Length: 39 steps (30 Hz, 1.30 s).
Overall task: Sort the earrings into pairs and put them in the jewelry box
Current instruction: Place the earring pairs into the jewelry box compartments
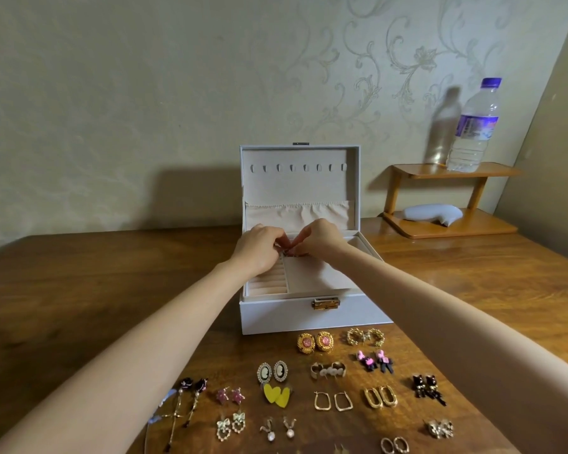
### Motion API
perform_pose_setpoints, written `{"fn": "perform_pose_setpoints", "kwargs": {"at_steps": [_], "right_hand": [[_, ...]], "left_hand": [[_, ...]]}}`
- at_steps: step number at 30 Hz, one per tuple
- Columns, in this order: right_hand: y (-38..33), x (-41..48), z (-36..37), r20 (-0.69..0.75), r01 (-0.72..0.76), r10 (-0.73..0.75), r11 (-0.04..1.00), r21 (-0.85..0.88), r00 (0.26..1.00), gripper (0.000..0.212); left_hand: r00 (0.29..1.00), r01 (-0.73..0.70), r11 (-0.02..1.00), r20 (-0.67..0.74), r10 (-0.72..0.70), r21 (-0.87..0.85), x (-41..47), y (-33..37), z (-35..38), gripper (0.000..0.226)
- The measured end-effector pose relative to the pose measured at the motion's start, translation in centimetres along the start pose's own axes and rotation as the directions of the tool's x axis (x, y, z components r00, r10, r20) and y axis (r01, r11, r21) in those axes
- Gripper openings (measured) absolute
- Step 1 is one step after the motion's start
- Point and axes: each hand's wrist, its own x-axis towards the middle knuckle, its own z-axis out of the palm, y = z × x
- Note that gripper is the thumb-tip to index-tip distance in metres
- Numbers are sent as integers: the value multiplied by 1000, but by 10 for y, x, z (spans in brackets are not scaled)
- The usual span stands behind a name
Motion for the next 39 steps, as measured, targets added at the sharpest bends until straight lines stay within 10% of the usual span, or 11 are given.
{"fn": "perform_pose_setpoints", "kwargs": {"at_steps": [13,18,27,39], "right_hand": [[-5,-71,-16,-158,387,-422,898,-211,893,14],[13,-140,-24,-16,542,-575,778,-317,818,6],[39,-157,-8,235,509,-473,611,-606,849,33],[36,-158,-16,248,429,-352,794,-431,902,17]], "left_hand": [[961,-209,978,-183,205,1,-58,30,-29,17],[928,-371,925,12,372,85,-119,51,-35,17],[902,-431,796,179,393,425,-128,65,-7,27],[909,-403,875,230,347,269,-125,62,-1,30]]}}
